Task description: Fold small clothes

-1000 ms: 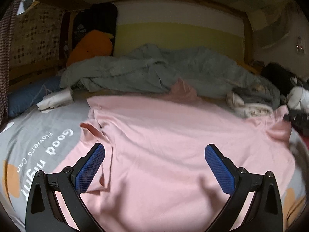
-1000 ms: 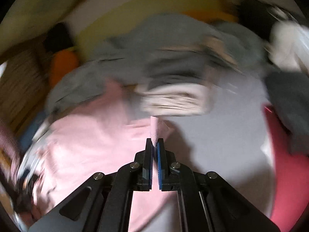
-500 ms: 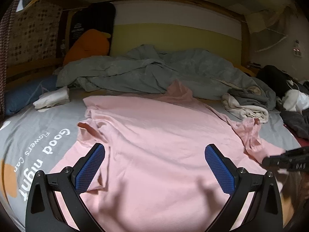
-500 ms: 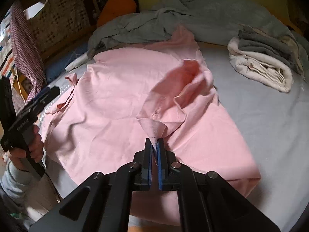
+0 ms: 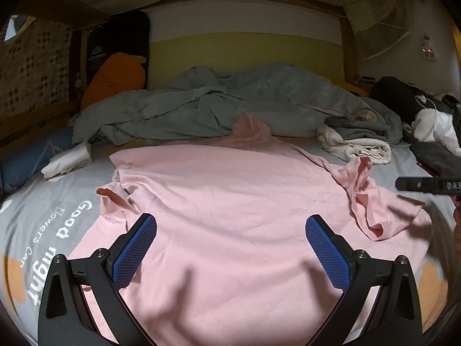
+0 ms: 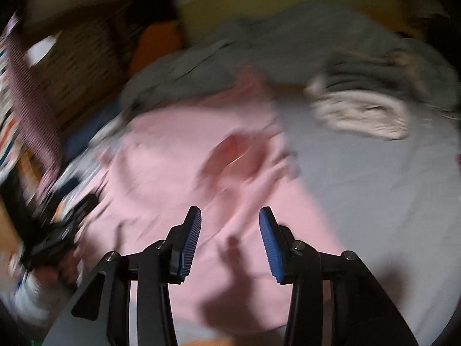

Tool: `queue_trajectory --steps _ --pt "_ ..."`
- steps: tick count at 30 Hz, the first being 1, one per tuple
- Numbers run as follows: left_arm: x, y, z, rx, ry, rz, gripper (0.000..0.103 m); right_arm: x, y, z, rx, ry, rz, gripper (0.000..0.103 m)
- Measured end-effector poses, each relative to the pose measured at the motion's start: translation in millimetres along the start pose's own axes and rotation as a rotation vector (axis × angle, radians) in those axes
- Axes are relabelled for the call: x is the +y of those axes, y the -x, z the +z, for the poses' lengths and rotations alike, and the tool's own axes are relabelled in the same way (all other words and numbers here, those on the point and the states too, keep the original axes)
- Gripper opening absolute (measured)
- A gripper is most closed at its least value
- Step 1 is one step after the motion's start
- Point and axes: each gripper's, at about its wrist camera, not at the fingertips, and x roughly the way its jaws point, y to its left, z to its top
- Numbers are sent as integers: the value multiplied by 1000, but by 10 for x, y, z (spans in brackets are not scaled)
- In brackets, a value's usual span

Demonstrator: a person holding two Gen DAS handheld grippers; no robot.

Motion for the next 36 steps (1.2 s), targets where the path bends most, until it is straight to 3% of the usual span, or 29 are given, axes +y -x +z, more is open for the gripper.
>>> queue_trajectory --steps 3,5,7,9,12,17,21,25,31,36 --pt "75 -45 29 21 53 -49 103 -106 -47 80 8 -21 -65 40" --pt "51 -105 133 53 89 -162 103 -139 -74 122 25 -21 -134 36" --pt "-108 -203 306 110 45 -300 103 -233 -5 150 10 -49 -155 36" --pt "-387 -326 458 154 -64 -308 103 -322 131 107 3 -85 -156 36" --pt "-884 -706 620 245 -243 -215 103 -492 308 46 -1 -149 -123 36" --pt "-1348 -1422 705 453 -235 -390 103 -586 301 -110 63 -171 -102 36" --pt "-1462 -1619 724 441 -289 -238 102 -556 171 -158 127 -159 -79 36" --pt "-1296 -1556 751 441 -241 -290 103 -521 139 -174 139 -139 -80 36" --pt "-1028 -1645 677 473 -240 -231 102 -429 139 -153 134 -102 -69 36" --pt "-893 -1761 680 474 -199 -188 102 -45 147 -193 94 56 -88 38"
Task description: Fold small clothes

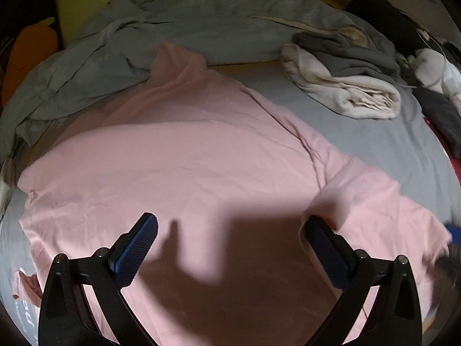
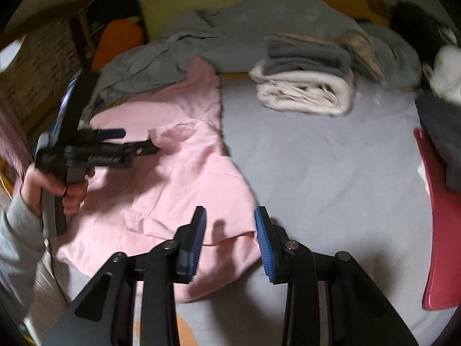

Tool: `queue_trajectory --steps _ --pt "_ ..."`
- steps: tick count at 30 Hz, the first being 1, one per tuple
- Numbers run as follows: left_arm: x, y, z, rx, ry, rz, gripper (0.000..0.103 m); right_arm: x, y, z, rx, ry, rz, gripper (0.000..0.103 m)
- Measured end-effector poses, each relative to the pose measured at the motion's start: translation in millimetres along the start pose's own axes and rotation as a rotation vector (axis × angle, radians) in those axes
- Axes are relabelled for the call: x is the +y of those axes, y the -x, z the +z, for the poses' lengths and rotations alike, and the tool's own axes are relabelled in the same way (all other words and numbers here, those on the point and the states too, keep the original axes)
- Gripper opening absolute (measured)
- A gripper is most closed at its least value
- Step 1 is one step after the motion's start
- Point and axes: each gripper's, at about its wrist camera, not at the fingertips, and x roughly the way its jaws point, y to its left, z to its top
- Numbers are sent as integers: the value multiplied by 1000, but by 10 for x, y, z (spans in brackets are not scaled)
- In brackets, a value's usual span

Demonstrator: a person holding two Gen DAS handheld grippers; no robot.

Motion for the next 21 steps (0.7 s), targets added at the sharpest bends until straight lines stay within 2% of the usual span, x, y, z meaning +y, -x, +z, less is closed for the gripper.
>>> queue_trajectory --steps 3,6,8,9,10,11,12,13,15,17,18,20,21 --pt "20 -59 53 4 -4 -25 103 286 -17 -10 -19 79 41 39" --pt "47 -121 120 11 -2 1 102 407 -27 10 -44 92 -50 40" --pt "104 -122 134 3 19 20 95 275 -18 9 -52 31 -122 40" --pt "126 -121 138 0 24 16 93 172 -19 5 -50 -8 -125 39" --pt "145 -117 134 0 26 5 90 43 -37 -1 -31 -51 -113 33" --pt "166 -115 129 0 27 -3 88 -77 -85 -12 7 -85 -92 16" --pt "183 -111 118 -1 28 0 88 -161 -140 -24 41 -110 -80 11" --pt "201 -108 104 -1 32 19 88 -277 -189 -51 76 -155 -55 10" --pt "225 -101 71 9 40 28 88 -387 -185 -54 89 -203 -1 10" --pt "234 -45 17 21 48 0 88 -392 -94 -32 62 -191 24 10" --pt "228 10 -24 30 51 -38 88 -374 -55 -23 49 -178 41 10" --pt "183 189 -153 29 45 -179 88 -355 48 -4 12 -167 62 14" --pt "153 275 -220 21 38 -218 88 -355 71 4 -1 -170 59 18"
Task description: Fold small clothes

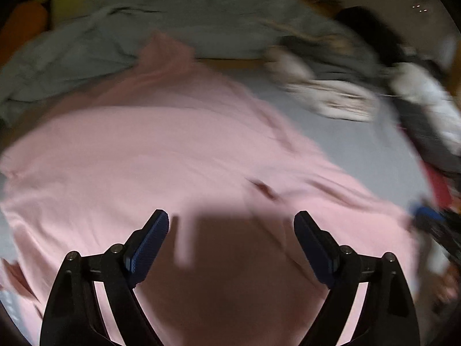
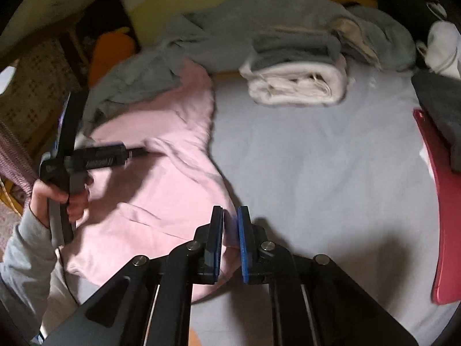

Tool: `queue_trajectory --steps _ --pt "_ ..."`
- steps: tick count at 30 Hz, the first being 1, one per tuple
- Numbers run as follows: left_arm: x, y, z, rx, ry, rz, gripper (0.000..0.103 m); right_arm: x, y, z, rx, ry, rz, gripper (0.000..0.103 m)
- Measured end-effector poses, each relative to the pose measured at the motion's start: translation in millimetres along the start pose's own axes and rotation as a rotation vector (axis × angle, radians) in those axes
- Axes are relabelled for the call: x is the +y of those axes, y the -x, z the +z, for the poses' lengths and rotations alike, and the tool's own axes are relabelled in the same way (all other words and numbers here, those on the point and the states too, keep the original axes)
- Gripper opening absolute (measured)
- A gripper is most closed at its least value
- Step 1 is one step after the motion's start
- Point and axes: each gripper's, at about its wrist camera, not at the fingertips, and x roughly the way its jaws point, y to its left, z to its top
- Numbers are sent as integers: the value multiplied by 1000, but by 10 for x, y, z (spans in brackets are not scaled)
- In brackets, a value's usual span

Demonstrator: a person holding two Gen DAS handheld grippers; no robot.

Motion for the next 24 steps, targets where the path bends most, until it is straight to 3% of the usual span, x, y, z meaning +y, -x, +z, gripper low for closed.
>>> queue_trajectory --steps 2,6,7,8,10,15,18,20,24 --pt "-107 146 -146 -5 -18 -42 89 -3 33 10 -17 -8 -12 40" --pt "-333 306 -366 -17 -30 -131 86 -12 30 35 -14 -23 -21 41" --pt "-382 314 -392 -22 -22 -150 72 -9 10 39 -12 -22 -26 41" --pt "-422 314 -403 -29 -13 -166 49 -3 -7 39 -6 -17 -31 41" --pt "-504 254 -426 -24 -2 -181 21 16 -40 26 5 -6 -56 41" --pt "-525 108 -465 12 107 -277 19 13 -64 0 11 3 -60 41" --pt "-529 151 -504 -6 123 -238 17 13 -68 1 11 5 -58 41" --pt "-533 241 -566 -32 124 -209 1 22 -68 -3 12 9 -53 41" --pt "-652 415 -723 -85 61 -172 1 62 -73 -8 15 29 -62 41"
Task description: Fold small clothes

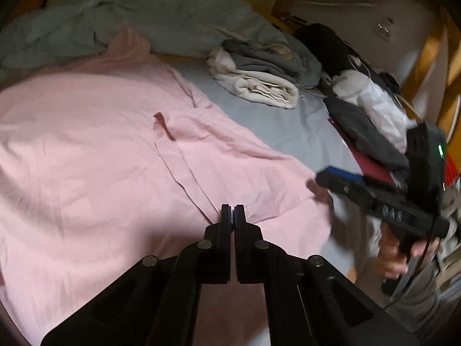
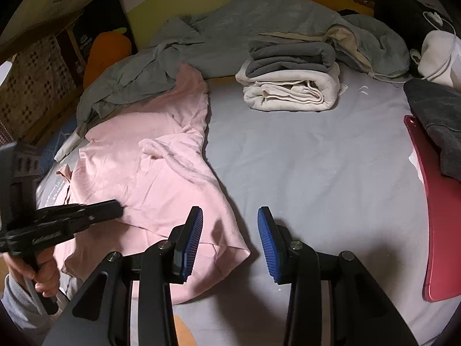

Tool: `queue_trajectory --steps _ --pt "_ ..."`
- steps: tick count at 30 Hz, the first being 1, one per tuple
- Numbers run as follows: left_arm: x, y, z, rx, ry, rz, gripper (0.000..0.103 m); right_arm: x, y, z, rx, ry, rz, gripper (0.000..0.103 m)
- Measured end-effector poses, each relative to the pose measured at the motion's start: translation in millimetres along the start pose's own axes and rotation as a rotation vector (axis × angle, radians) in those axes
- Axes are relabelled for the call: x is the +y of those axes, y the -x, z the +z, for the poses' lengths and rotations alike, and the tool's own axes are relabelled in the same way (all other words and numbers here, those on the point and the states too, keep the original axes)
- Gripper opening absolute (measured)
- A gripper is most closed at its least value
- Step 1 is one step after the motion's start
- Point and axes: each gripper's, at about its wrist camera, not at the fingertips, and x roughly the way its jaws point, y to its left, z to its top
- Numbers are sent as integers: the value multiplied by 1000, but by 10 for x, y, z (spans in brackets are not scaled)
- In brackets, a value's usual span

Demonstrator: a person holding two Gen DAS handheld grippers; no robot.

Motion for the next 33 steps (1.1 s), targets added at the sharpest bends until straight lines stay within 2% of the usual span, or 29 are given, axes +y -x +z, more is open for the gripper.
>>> queue_trajectory --steps 3,6,9,12,15,16,17,19,20,22,23,24,26,30,33 --pt "-68 28 -85 -8 -30 52 1 -2 -3 -1 2 0 -6 41" --pt "-50 2 -143 22 -4 75 1 -25 5 5 0 -6 -5 41" --pt "-54 19 -250 31 23 66 1 -50 9 9 -2 -19 4 41" --pt "-132 57 -334 19 -5 111 1 -59 15 17 -3 -28 19 41" --pt "-193 70 -347 21 -31 122 2 -58 3 13 2 -25 18 41" --pt "-200 77 -325 10 -34 127 9 -53 -5 10 6 -21 19 41" --pt "-201 91 -283 -3 -33 124 25 -51 -23 10 15 -16 21 41" --pt "-188 142 -138 -44 -18 116 38 -22 -80 -8 47 7 1 40" --pt "-176 173 -46 -72 -9 111 38 -9 -111 -18 62 19 -14 34" --pt "-143 194 120 -105 -9 132 38 28 -238 -58 122 64 -92 28" --pt "-139 174 190 -116 -18 151 38 34 -255 -70 125 76 -114 28" --pt "-135 118 255 -114 -39 182 38 63 -258 -74 122 102 -136 28" --pt "-115 -39 295 -55 -73 269 38 91 -245 -72 116 127 -161 28" --pt "-25 -201 69 58 -92 299 38 13 -149 -50 82 87 -144 28" --pt "23 -171 -154 59 -99 348 38 -58 -43 -29 36 46 -122 28"
